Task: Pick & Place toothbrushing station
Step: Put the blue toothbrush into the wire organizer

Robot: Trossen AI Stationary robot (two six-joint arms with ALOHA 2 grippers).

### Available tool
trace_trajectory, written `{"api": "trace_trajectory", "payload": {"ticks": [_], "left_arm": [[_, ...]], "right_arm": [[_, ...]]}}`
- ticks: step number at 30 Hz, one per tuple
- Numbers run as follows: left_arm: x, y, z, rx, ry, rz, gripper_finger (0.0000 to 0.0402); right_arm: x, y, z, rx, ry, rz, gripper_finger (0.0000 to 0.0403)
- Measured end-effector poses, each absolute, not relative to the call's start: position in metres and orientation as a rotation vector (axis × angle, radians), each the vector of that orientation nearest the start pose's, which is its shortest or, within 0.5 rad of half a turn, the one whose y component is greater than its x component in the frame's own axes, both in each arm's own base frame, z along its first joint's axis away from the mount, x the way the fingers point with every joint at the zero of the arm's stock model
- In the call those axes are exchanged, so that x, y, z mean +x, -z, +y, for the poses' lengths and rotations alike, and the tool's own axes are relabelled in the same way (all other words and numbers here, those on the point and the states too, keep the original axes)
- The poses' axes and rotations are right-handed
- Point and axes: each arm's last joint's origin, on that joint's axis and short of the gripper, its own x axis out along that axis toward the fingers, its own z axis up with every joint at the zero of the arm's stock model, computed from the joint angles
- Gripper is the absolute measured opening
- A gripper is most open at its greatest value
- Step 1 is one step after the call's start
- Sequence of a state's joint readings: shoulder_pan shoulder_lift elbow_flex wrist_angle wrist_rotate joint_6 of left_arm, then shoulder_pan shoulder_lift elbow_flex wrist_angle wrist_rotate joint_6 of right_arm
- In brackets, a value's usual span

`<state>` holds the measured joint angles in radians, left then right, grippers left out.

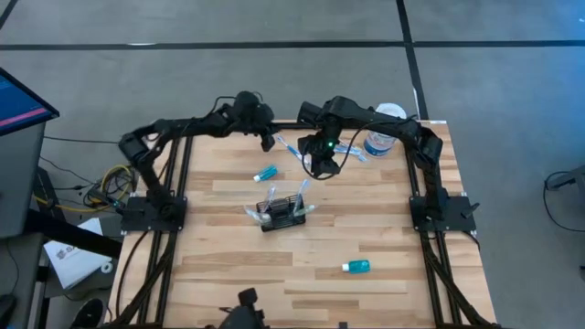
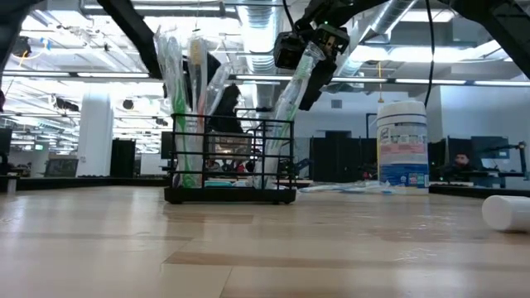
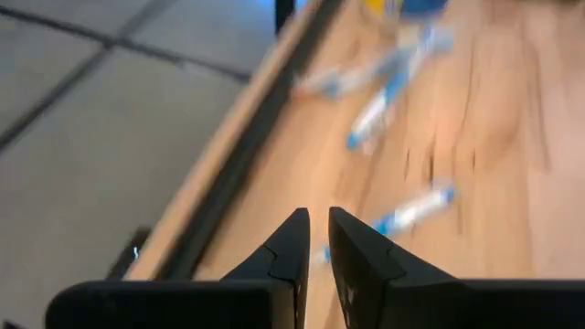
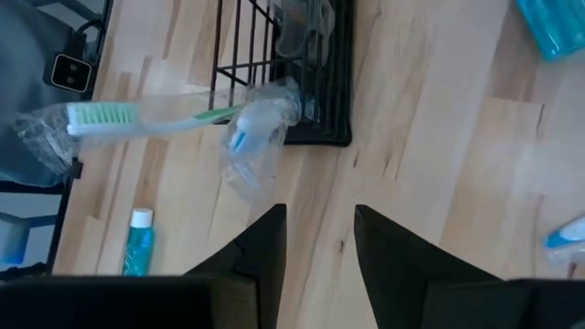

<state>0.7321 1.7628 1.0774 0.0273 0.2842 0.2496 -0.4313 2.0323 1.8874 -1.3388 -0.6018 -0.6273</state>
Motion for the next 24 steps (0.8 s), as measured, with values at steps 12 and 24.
{"api": "trace_trajectory", "payload": {"ticks": [12, 24], "left_arm": [[0.324, -0.182, 0.252, 0.108, -0.168, 0.817, 0.0039], [0.331, -0.154, 0.251, 0.198, -0.114, 0.957, 0.0022]], "right_arm": [[0.374, -0.273, -0.136, 0.128, -0.578, 1.144, 0.012], [0.376, -0.272, -0.129, 0.108, -0.6, 1.142, 0.012]]}}
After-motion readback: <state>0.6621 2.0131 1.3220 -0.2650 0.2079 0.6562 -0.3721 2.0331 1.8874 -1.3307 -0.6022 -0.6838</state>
